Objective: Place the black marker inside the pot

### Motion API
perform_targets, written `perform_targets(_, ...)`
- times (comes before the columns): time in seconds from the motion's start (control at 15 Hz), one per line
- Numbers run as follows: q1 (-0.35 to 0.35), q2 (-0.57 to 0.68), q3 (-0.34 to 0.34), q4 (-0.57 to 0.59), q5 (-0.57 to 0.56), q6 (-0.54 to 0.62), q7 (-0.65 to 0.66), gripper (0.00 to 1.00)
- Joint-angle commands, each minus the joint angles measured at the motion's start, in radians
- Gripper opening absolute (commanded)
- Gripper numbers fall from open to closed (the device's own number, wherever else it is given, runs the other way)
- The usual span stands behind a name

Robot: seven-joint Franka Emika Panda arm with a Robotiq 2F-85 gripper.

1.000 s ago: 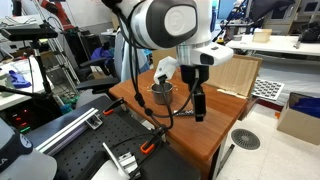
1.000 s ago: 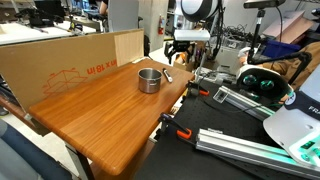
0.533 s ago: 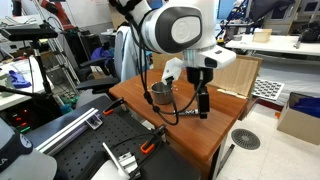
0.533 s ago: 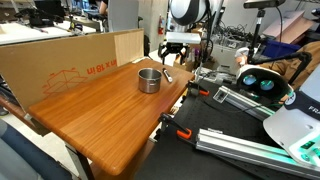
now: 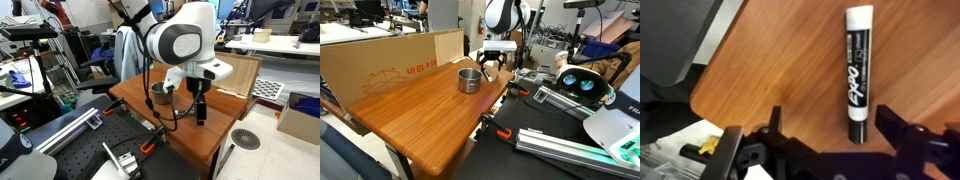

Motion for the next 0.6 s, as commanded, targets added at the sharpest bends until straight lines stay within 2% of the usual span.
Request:
perform_targets(0.0, 0.040, 0.036, -0.022, 0.017, 0.038, 0.012, -0.052, 0.75)
perform_targets(0.07, 0.043, 0.037, -0.020, 0.019, 0.040, 0.013, -0.060, 0.74)
perform_targets(0.4, 0.041, 0.031, -0.009, 0.027, 0.056, 0.011, -0.089, 0.34)
perform_targets(0.53, 0.034, 0.026, -0.008, 0.025, 0.060, 0.007, -0.104, 0.20)
